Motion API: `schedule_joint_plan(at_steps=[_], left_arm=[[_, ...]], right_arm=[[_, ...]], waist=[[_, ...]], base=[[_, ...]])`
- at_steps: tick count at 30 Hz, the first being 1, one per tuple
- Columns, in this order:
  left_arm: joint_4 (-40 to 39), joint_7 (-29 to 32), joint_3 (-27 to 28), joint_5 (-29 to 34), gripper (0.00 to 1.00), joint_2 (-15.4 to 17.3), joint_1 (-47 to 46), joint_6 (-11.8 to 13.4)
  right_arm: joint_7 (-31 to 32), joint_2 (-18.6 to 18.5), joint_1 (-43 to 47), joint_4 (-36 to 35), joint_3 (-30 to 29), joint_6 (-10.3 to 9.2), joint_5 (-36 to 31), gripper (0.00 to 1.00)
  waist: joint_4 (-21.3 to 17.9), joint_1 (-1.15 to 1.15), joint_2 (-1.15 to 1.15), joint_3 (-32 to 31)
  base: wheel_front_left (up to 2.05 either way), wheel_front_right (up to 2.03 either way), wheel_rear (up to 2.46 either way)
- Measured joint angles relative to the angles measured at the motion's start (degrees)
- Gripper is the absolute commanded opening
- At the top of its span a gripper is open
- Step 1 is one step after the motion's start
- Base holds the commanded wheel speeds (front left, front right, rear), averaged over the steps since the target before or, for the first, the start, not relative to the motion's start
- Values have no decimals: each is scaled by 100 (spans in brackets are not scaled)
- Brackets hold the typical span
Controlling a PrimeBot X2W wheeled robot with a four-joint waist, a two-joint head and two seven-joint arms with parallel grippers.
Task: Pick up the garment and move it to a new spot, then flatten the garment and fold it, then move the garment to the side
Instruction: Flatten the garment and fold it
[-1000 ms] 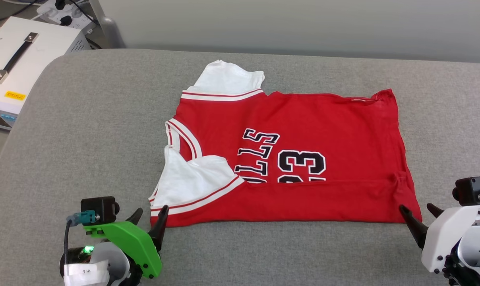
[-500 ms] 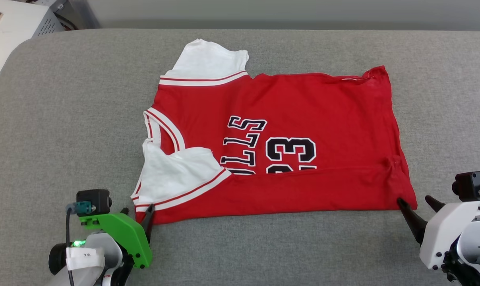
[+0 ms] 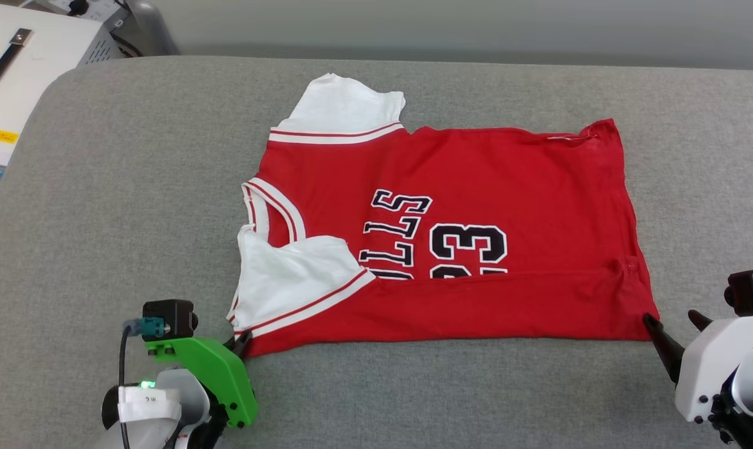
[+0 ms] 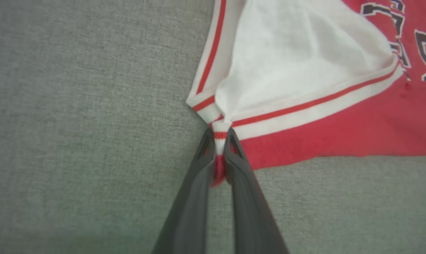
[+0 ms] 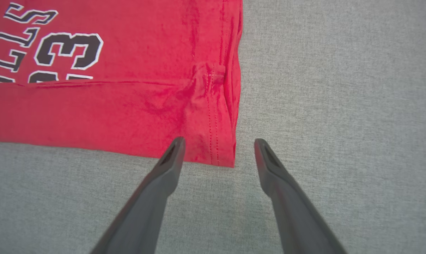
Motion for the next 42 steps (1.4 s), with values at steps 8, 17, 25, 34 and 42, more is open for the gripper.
schedule_joint_plan(at_steps=[8,17,25,34,42], left_arm=[[-895,-330,104,82,0,135,121,66],[-1651,-346,102,257,0,270,121,183],[-1573,-347,80,257,0,271,121,181],[-1338,-316,18,247,0,307,241,175],[-1169,-142,-143,175,0,391,580,132]], right_arm=[[167,172,-219,486,-291,0,-338,100],[299,521,-609,1299,-601,0,-754,100],[318,600,-705,1582,-644,-1,-762,0],[266,617,-704,1628,-681,1,-761,0],[420,534,-213,1348,-766,1,-648,0]], waist=[[296,0,0,-56],[498,0,0,178],[545,0,0,264],[453,0,0,-11],[361,0,0,-442]], base=[[0,0,0],[0,0,0],[0,0,0],[0,0,0],[0,0,0]])
